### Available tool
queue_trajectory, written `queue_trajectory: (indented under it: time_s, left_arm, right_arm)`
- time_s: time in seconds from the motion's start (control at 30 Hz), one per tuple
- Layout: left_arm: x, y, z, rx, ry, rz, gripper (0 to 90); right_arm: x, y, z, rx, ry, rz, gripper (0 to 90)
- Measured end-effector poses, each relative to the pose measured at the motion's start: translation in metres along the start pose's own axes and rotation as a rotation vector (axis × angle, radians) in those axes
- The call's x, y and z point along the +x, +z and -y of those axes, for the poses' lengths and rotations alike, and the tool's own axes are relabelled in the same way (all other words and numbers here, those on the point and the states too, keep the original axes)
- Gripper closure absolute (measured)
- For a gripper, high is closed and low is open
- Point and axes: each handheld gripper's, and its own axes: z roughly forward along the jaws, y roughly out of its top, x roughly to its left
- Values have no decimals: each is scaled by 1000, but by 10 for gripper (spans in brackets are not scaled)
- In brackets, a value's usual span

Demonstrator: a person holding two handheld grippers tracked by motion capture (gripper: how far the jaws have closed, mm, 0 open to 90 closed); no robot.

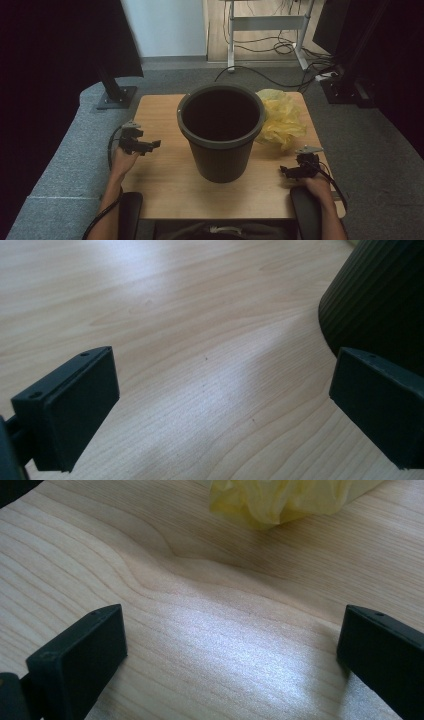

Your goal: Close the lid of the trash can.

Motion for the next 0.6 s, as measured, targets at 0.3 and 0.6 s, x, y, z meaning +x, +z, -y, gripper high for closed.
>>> queue_trajectory:
  time_s: [0.3, 0.6]
  left_arm:
    - [3, 17, 20, 28, -16, -3, 0]
    - [4, 31, 38, 58, -33, -16, 0]
  right_arm:
    - [0, 0, 0, 0, 0, -1, 0]
    - [0, 0, 0, 0, 0, 0, 0]
